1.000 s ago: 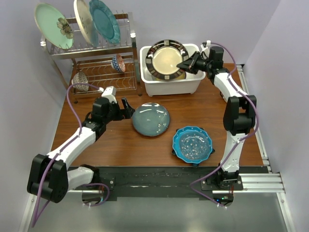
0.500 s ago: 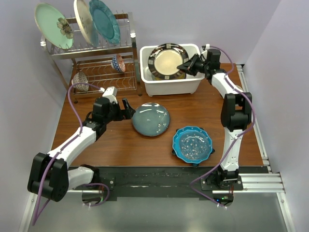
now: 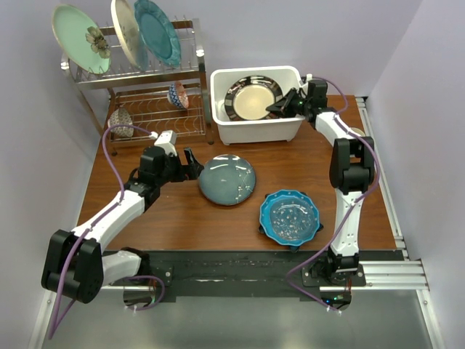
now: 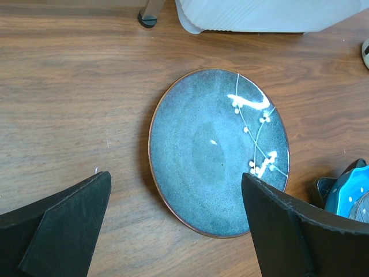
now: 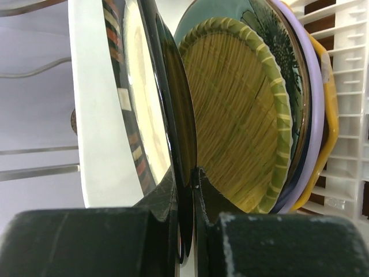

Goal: Place the plates into the plastic bin on the countertop
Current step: Place the plate in the plastic bin.

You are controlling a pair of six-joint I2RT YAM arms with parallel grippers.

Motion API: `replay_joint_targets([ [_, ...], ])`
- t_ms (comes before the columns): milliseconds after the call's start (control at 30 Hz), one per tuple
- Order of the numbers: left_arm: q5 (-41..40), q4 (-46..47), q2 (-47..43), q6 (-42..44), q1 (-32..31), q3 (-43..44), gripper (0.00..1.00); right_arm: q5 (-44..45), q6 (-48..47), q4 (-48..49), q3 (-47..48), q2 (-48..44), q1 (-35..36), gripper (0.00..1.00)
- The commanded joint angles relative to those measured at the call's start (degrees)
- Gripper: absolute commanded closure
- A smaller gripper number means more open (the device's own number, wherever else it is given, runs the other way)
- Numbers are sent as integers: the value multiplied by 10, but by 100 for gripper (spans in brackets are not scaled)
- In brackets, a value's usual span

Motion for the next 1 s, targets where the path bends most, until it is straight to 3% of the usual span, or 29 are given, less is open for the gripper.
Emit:
replay_joint_targets([
  [0,5,18,0,11,4,-2,0,-36,5,57,51,-15,-7,100],
  [167,5,18,1,11,5,-3,0,-47,4,46,62,-2,-9,100],
  [967,3,15,-3,7,5,-8,0,-36,-23,-44,79,19,-23,63],
])
